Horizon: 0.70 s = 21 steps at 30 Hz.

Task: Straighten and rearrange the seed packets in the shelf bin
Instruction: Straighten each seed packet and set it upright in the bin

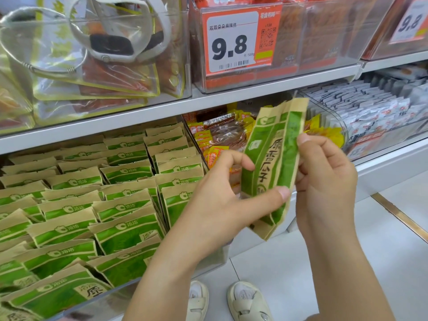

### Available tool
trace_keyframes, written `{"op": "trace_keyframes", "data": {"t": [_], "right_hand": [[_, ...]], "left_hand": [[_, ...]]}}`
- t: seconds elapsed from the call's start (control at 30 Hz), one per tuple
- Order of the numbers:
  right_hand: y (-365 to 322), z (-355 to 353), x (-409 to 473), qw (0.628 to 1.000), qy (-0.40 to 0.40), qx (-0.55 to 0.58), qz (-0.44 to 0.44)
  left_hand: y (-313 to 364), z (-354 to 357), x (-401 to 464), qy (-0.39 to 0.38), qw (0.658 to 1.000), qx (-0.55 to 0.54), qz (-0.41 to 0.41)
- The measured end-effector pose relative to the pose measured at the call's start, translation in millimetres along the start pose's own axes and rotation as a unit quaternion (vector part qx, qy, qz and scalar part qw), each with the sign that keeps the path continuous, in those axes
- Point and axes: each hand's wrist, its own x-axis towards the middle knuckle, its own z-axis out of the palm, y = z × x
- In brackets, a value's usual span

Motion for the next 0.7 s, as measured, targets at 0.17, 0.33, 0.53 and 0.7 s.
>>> {"op": "trace_keyframes", "data": {"t": [0.17,0.33,0.53,0.7], "right_hand": [[-2,-7,3,0.999,-0.021,-0.007,-0.038],[3,-9,4,0.976,-0.195,-0.064,0.068],[1,-8,1,0.963,-0.251,-0.040,0.088],[-3,-6,-1,0.960,-0.260,-0.060,0.078]], "left_hand": [[-1,5,2,0.044,0.999,0.004,0.020],[5,-3,4,0.085,0.988,-0.115,0.053],[6,-9,4,0.080,0.987,-0.123,0.060],[4,-15,5,0.063,0.987,-0.129,0.072]]}}
